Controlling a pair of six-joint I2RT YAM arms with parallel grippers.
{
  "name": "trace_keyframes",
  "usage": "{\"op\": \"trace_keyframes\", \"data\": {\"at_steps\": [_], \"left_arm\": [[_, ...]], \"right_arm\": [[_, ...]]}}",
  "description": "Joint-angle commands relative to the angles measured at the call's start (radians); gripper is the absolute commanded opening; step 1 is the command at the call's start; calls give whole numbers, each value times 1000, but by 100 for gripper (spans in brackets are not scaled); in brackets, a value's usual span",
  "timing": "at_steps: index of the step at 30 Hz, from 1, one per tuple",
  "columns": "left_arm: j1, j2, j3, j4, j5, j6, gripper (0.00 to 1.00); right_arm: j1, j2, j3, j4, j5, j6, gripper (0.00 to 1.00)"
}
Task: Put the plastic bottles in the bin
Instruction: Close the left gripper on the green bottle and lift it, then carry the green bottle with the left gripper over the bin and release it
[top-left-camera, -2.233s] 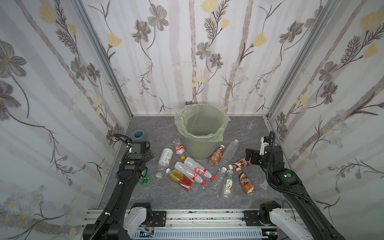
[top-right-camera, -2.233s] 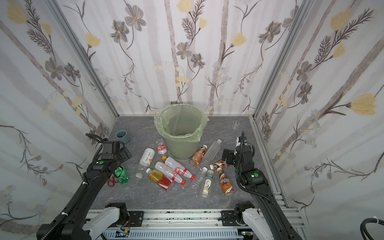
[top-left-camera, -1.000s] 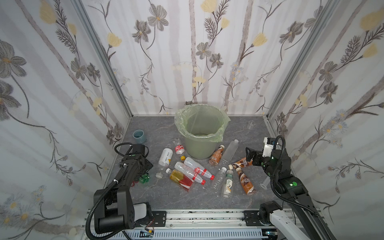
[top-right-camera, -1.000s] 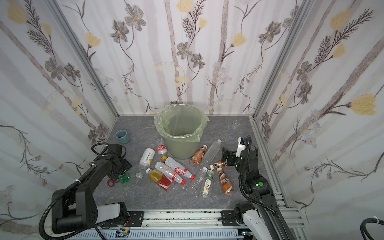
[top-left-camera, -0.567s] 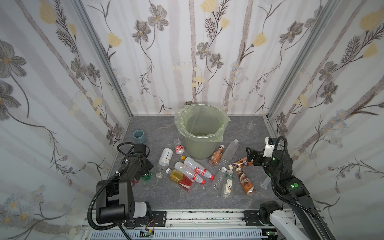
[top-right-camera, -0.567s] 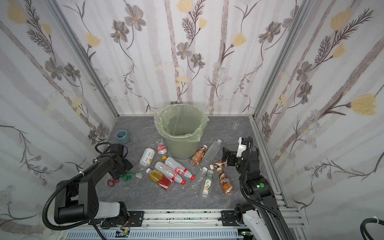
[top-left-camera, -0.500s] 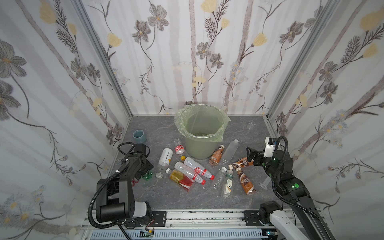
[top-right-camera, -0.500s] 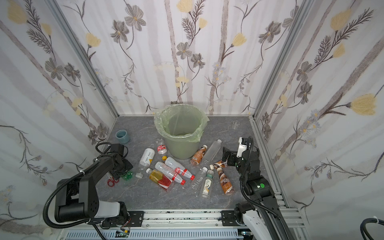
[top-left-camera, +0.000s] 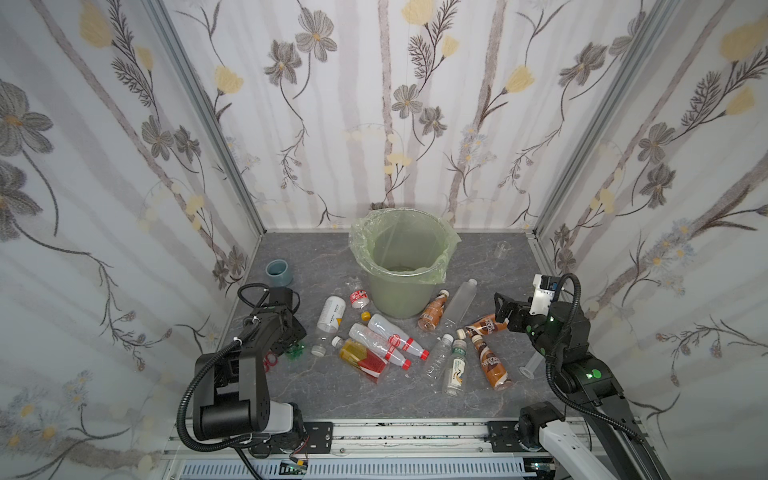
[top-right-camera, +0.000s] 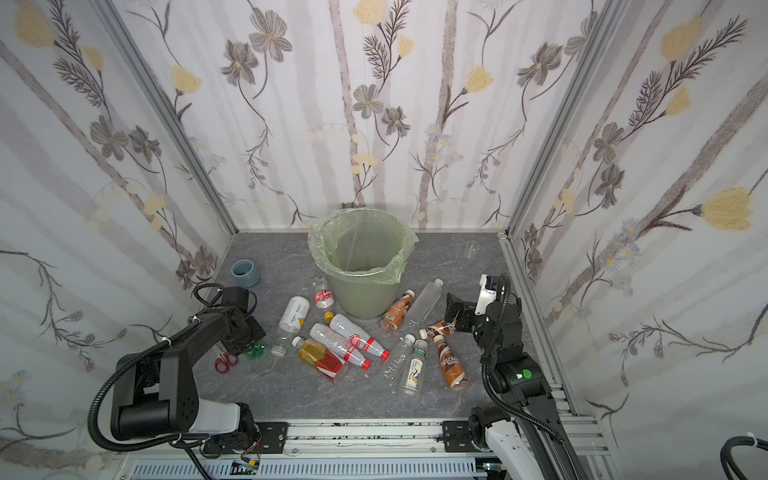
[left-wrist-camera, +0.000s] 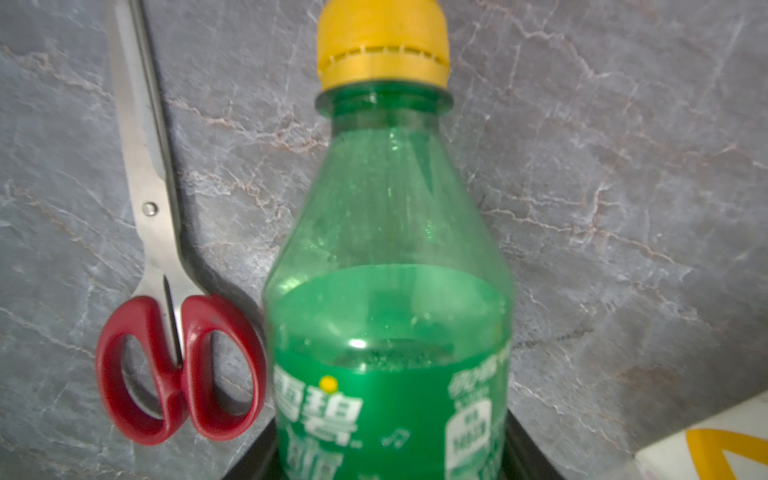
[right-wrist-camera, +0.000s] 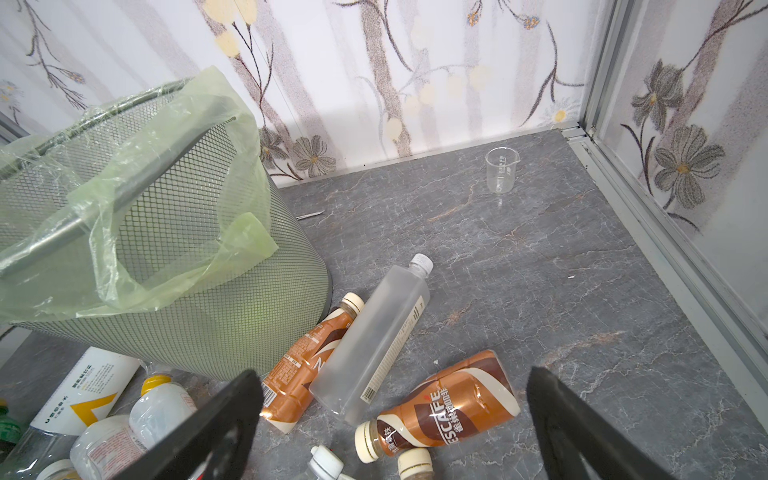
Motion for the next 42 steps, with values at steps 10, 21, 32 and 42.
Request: {"op": "trace_keyframes", "data": {"at_steps": [10,21,32,42], "left_arm": [[-14,-105,13,15,75,16,55],[-14,-199,89,-16,170,59,56],[-14,-239,275,-43,375,53,55],[-24,-228,463,-47,580,57,54]], "right_arm": [[1,-14,19,11,-35,15,100],[2,-6,32,13,-93,16,100],[1,-4,24,-43,-114,37,100],[1,-13,-3,-50,-128,55,100]]}}
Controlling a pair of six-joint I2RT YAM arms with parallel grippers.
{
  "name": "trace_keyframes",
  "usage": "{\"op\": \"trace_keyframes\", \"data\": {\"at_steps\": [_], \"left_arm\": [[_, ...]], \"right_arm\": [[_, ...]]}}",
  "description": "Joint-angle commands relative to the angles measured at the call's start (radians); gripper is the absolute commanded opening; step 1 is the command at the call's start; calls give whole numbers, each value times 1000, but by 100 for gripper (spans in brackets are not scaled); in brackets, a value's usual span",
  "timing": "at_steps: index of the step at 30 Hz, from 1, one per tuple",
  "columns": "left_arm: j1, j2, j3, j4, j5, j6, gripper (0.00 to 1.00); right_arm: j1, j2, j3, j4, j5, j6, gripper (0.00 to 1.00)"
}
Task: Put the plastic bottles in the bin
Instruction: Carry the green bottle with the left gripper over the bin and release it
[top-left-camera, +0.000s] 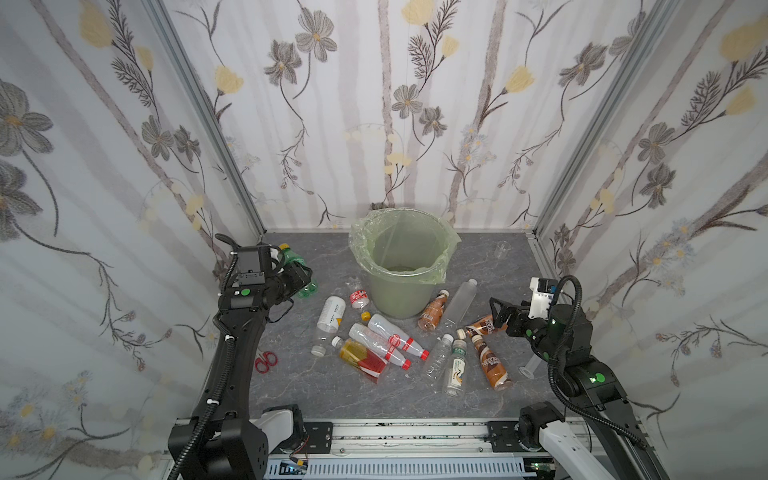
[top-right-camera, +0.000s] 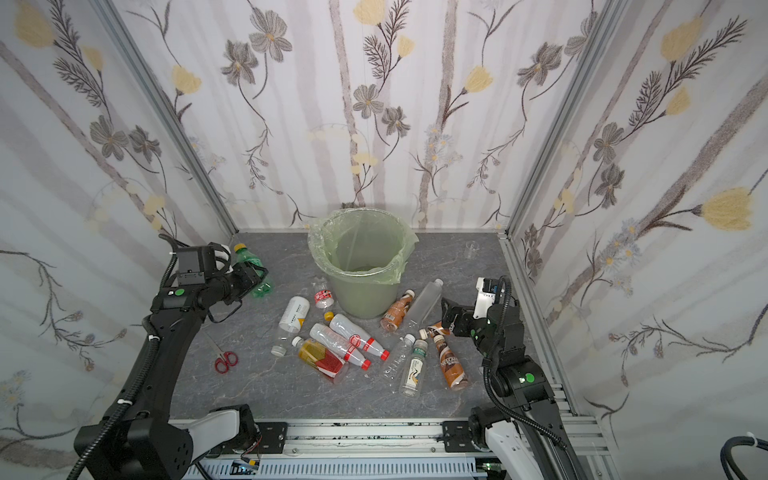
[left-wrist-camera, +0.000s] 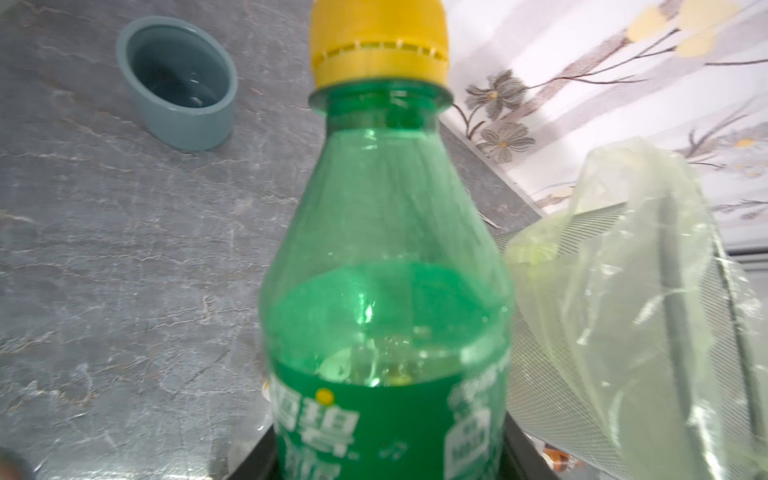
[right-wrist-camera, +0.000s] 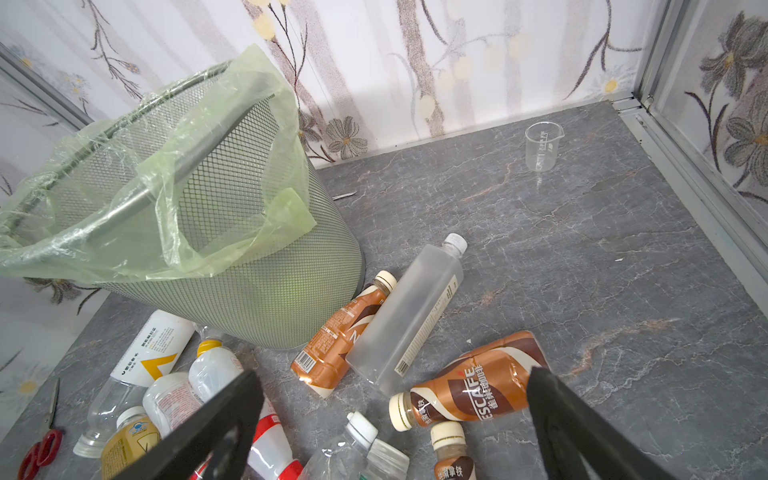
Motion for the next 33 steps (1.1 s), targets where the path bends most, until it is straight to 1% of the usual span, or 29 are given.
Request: {"op": "trace_keyframes", "data": {"at_steps": [1,5,7,9,14,22,26,33], "left_arm": [[-10,7,60,7,110,-3,54],[-41,23,137,7,174,-13,54],[-64,38,199,8,223,-13,54],[-87,51,244,8,250,-19,54],[-156,78,355,10,259,-43,54],[-271,205,500,13,268,-50,55],[-344,268,559,13,217,-60,56],[-462,357,602,13,108,-58,57]], "right_arm": [[1,0,-10,1,-24,18,100],[0,-2,-25,0,-22,20,100],[1,-3,-30,1,-22,20,99],[2,-3,-32,1,-24,22,99],[1,-6,-41,11,-28,28,99],[2,-8,-47,0,-33,27,100],[0,-13,-48,-5,-28,29,100],[1,-25,-51,-9,-27,39,100]]}}
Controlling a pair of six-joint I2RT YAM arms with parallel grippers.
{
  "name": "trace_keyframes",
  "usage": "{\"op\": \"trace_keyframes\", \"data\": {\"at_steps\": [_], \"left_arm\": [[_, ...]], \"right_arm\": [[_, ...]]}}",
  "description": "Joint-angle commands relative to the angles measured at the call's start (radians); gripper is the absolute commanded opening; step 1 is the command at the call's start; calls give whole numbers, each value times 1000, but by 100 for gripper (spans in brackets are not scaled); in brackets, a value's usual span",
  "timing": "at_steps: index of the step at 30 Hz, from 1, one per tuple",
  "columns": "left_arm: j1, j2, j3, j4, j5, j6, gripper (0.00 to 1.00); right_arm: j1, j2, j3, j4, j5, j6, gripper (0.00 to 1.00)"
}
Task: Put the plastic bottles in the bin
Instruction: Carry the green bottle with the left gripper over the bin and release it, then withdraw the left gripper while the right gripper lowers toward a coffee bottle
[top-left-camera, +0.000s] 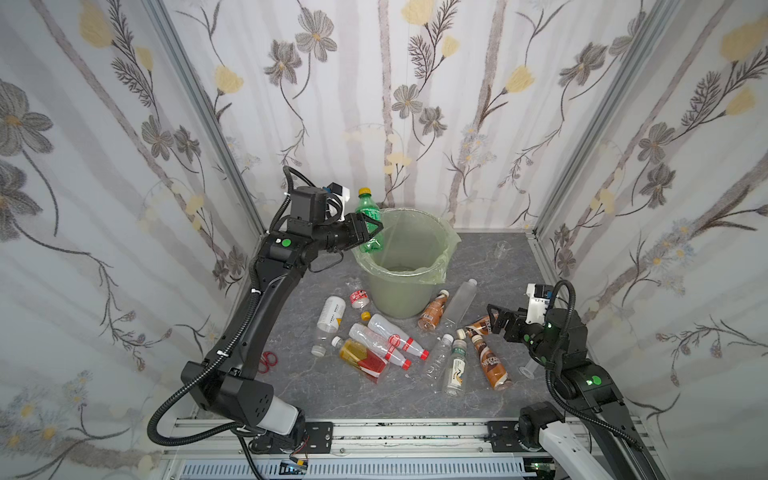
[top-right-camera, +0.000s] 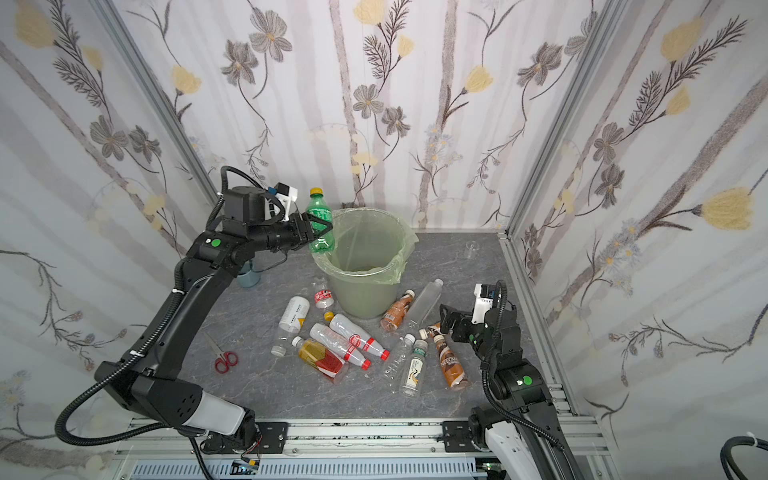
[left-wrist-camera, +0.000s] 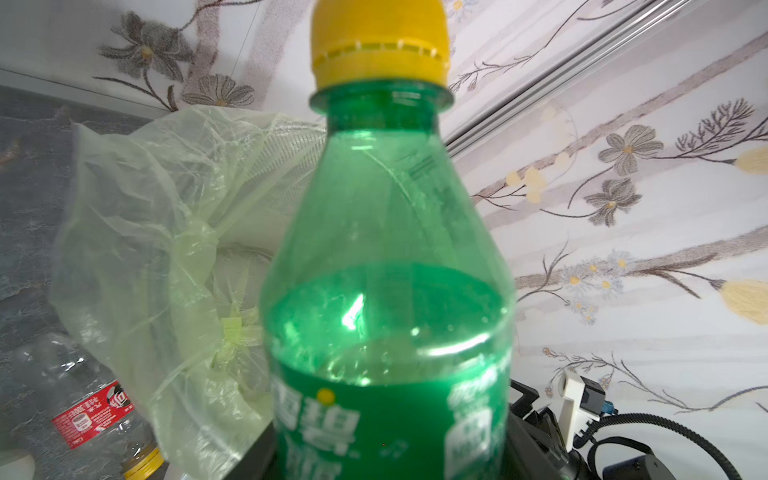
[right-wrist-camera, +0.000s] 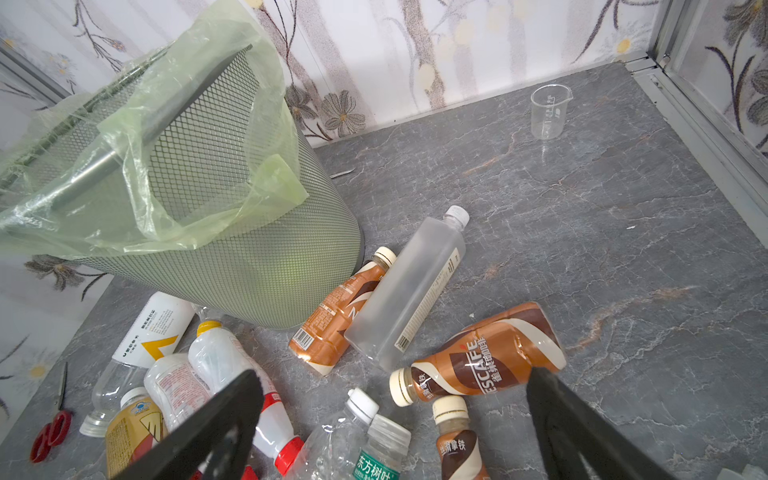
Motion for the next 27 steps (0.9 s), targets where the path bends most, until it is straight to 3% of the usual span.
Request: {"op": "trace_keyframes", "data": {"at_steps": [1,8,21,27], "left_arm": [[-42,30,20,17,-76,2,57],[-106,80,32,17,-168,-13,57],[-120,77,-43,16,-279,-42,60],[-124,84,-72,17,-282,-33,61]], "right_arm": [[1,1,-3,14,-2,13,100],[1,6,1,-11,9,14,100],[3,10,-6,-22,10,22,99],[5,55,15,-80,71,31,97]]}}
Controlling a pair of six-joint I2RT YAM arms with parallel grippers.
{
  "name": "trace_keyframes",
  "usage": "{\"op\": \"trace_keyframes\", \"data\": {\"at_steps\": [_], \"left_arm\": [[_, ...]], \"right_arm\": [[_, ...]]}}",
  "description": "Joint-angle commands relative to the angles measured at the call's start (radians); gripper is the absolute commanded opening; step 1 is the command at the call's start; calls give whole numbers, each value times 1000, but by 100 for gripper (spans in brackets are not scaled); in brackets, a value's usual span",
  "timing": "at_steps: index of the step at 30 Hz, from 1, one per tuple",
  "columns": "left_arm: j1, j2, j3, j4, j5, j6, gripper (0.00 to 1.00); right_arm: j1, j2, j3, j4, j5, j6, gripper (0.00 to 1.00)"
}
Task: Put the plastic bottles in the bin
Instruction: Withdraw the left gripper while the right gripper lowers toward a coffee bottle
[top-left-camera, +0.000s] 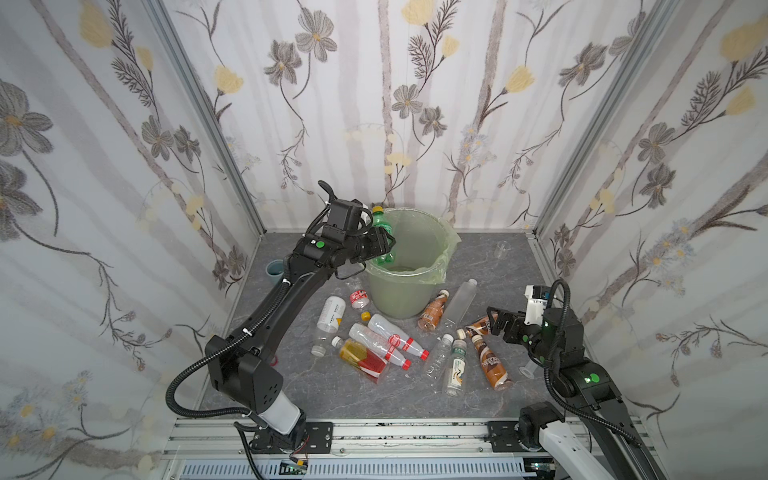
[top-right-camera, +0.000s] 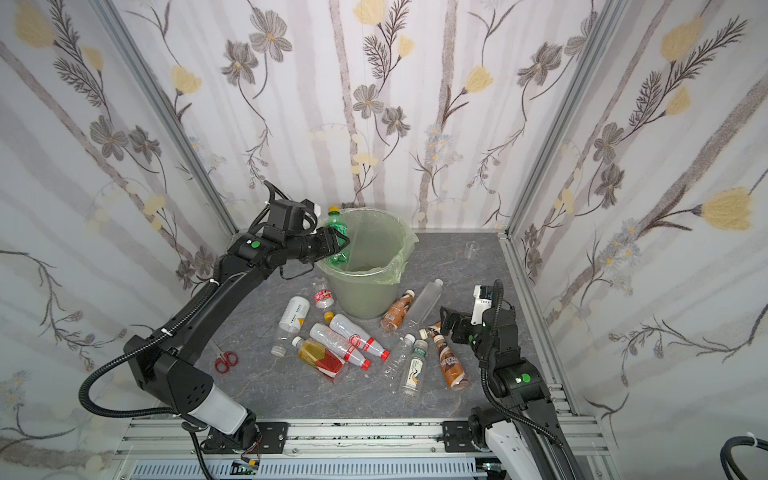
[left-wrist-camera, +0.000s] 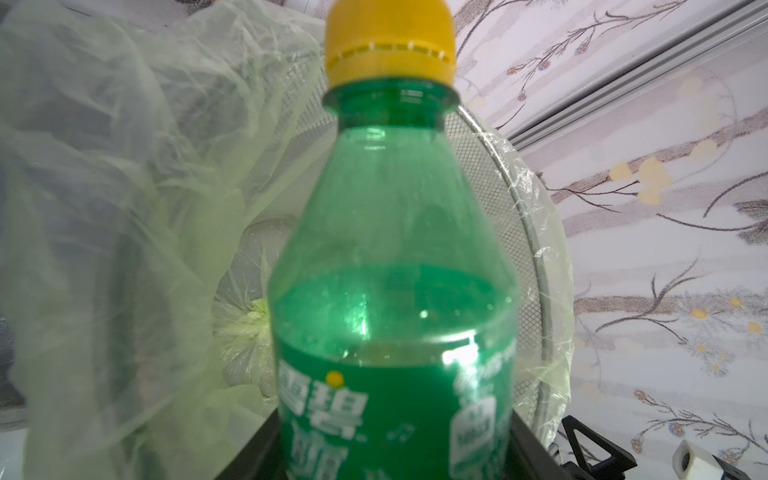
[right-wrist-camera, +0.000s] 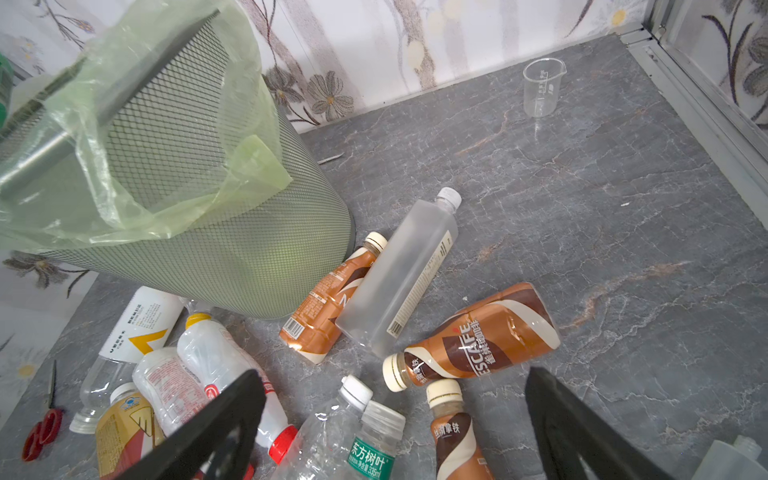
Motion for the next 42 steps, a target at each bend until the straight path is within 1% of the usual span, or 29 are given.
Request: {"op": "trace_keyframes", "data": {"at_steps": [1,4,8,12,18,24,27,30,34,35,38,42], "left_arm": [[-3,7,-13,17,-17,1,61],[-8,11,-22,17,-17,4,62],[-8,7,-22,17,-21,8,66],[-8,8,-5,18,-13,10,71],[-8,4,22,17,11,11,75],[-7,-51,36,16,7,38,79],[4,-98,21,14,-12,63,81],[29,-164,-49,13,-46,70,81],[66,-281,-189,13,-100,92,83],[81,-319,-231,13,-112,101,85],[120,-440,-350,11,-147,132,96],[192,-567,-500,6,-136,155,100]], "right_arm": [[4,32,14,-39,40,12,96],[10,41,13,-34,33,17,96],[12,32,10,-37,35,17,97],[13,35,9,-37,35,18,97],[16,54,12,-40,29,16,97],[17,79,31,-67,35,34,97],[18,120,66,-112,30,34,95],[18,150,101,-181,56,44,92],[18,148,102,-225,33,56,92],[18,150,102,-237,22,59,92],[32,172,102,-264,14,79,90],[35,197,101,-270,-12,130,88]]}}
